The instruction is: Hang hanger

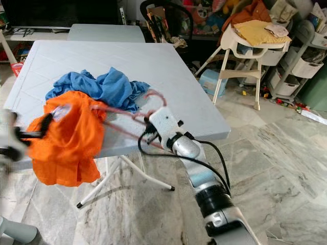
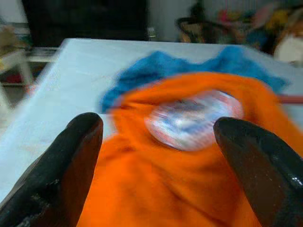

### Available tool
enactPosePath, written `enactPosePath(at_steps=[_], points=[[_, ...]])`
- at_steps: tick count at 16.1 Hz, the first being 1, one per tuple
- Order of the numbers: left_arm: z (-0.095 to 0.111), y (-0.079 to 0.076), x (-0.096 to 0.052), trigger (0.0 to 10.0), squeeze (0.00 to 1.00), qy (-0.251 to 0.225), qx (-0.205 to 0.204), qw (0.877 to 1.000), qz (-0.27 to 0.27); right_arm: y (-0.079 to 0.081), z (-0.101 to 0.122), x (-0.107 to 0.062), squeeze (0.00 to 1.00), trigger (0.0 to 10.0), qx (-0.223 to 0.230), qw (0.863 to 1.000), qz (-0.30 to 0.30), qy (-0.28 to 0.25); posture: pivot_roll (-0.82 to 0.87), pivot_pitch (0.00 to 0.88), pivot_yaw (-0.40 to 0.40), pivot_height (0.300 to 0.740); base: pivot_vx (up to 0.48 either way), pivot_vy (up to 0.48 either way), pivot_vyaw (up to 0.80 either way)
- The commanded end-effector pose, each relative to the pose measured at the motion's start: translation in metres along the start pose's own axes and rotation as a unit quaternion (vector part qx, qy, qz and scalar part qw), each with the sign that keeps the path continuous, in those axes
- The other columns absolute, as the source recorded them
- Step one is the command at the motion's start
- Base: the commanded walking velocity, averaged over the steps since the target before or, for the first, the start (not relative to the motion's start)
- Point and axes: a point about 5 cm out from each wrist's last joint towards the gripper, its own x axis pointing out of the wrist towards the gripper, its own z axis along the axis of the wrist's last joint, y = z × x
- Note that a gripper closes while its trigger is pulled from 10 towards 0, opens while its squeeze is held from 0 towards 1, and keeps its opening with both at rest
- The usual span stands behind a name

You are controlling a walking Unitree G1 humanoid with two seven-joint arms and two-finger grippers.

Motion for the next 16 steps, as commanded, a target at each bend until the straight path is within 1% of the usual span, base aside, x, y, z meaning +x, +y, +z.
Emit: enactPosePath(at_steps=[1,2,4,6,7,8,9,10,12,13,14,15,16], points=[[0.003,-0.011,-0.001,10.0,0.0,-0.016,0.007,1.0,-0.002,-0.01,0.002,0.001,0.0,10.0,0.021,0.999,-0.027,0.002,0.05,0.036,-0.11,0.74,0.0,0.0,0.0],[-0.001,-0.025,-0.002,10.0,0.0,-0.017,0.005,1.0,-0.014,-0.009,0.004,0.004,0.0,10.0,0.032,0.999,-0.036,0.002,0.05,0.034,-0.112,0.74,0.0,0.0,0.0],[-0.003,-0.037,-0.002,10.0,0.0,-0.02,0.008,0.999,-0.027,-0.007,0.006,0.007,0.0,10.0,0.038,0.998,-0.04,0.0,0.05,0.033,-0.114,0.74,0.0,0.0,0.0],[-0.002,-0.047,-0.003,10.0,0.0,-0.034,-0.007,0.999,-0.025,-0.01,0.01,0.012,0.0,10.0,0.034,0.997,-0.064,0.0,0.06,0.032,-0.114,0.74,0.0,0.0,0.0],[-0.004,-0.052,-0.005,10.0,0.0,-0.037,-0.006,0.999,-0.023,-0.012,0.011,0.013,0.0,10.0,0.017,0.997,-0.07,0.0,0.06,0.032,-0.112,0.74,0.0,0.0,0.0],[-0.007,-0.058,-0.008,10.0,0.0,-0.036,-0.016,0.999,-0.02,-0.016,0.009,0.012,0.0,10.0,-0.009,0.997,-0.077,0.002,0.06,0.031,-0.112,0.74,0.0,0.0,0.0],[-0.007,-0.059,-0.008,10.0,0.0,-0.036,-0.019,0.999,-0.019,-0.017,0.009,0.011,0.0,10.0,-0.012,0.997,-0.079,0.002,0.06,0.031,-0.112,0.74,0.0,0.0,0.0],[-0.007,-0.063,-0.01,10.0,0.0,-0.043,-0.015,0.999,-0.013,-0.025,0.006,0.009,0.0,10.0,-0.021,0.994,-0.103,0.01,0.06,0.029,-0.11,0.74,0.0,0.0,0.0],[-0.008,-0.067,-0.012,10.0,0.0,-0.046,-0.012,0.999,0.002,-0.035,0.005,0.008,0.0,10.0,-0.047,0.991,-0.126,0.014,0.06,0.028,-0.109,0.74,0.0,0.0,0.0],[-0.01,-0.069,-0.013,10.0,0.0,-0.043,-0.009,0.999,0.004,-0.036,0.004,0.008,0.0,10.0,-0.05,0.991,-0.127,0.015,0.06,0.028,-0.111,0.74,0.0,0.0,0.0],[-0.013,-0.07,-0.014,10.0,0.0,-0.036,-0.006,0.999,0.007,-0.035,0.004,0.009,0.0,10.0,-0.066,0.991,-0.118,0.014,0.06,0.028,-0.111,0.74,0.0,0.0,0.0],[-0.02,-0.071,-0.016,10.0,0.0,-0.02,0.002,1.0,0.009,-0.03,0.003,0.01,0.0,10.0,-0.066,0.993,-0.092,0.015,0.06,0.029,-0.11,0.74,0.0,0.0,0.0],[-0.029,-0.071,-0.019,10.0,0.0,0.006,-0.008,1.0,0.016,-0.021,0.0,0.01,0.0,10.0,-0.072,0.996,-0.045,0.02,0.06,0.028,-0.111,0.74,0.0,0.0,0.0]])
